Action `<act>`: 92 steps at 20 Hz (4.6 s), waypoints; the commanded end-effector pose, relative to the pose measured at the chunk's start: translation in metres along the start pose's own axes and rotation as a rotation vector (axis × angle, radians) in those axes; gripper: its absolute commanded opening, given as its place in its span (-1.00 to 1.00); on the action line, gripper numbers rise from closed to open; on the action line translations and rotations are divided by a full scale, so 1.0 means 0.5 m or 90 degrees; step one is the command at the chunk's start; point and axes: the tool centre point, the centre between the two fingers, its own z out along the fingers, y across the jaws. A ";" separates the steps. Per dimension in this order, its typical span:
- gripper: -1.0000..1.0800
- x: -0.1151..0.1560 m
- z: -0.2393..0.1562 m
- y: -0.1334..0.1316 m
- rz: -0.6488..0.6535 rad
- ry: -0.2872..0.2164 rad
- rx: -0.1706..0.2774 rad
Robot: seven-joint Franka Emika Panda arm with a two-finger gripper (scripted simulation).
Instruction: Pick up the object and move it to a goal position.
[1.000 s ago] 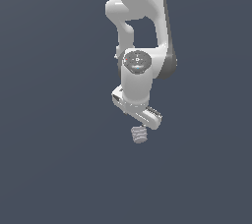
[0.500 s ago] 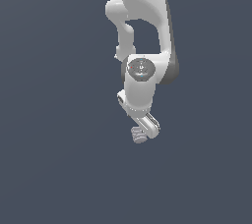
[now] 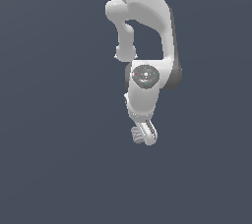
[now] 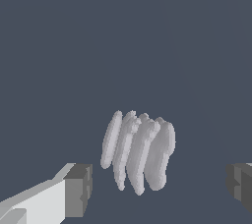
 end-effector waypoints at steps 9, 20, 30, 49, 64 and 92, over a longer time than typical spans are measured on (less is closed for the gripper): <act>0.92 -0.007 0.021 -0.019 0.125 0.008 0.000; 0.92 -0.009 0.028 -0.023 0.155 0.010 0.000; 0.92 -0.008 0.109 -0.021 0.158 0.010 0.000; -1.00 -0.008 0.126 -0.023 0.158 0.010 0.000; -1.00 -0.082 -0.031 -0.028 0.159 0.009 0.000; -1.00 -0.320 -0.547 -0.061 0.158 0.010 0.000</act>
